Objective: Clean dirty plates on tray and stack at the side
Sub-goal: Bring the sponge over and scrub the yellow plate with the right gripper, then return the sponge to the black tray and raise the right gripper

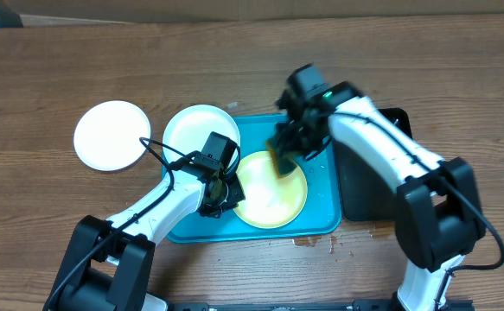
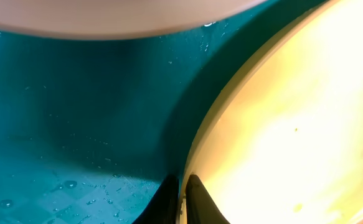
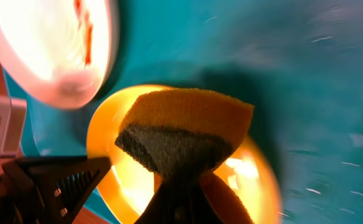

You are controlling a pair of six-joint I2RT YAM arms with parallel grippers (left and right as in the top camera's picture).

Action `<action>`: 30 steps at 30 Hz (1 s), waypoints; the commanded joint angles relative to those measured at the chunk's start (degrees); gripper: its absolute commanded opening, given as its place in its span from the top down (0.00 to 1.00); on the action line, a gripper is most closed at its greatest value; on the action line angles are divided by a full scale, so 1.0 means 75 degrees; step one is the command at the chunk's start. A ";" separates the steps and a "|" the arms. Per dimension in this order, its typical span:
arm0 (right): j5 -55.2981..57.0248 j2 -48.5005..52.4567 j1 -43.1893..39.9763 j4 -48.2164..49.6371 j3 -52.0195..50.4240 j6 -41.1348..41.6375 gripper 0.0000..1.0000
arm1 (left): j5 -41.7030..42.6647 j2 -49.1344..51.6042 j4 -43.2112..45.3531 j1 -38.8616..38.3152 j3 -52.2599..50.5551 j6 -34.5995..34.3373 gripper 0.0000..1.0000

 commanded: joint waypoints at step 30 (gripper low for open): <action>0.2212 -0.0254 -0.3934 -0.0600 -0.0498 0.0073 0.44 | -0.0093 0.0085 0.0026 0.0026 -0.0038 -0.0012 0.62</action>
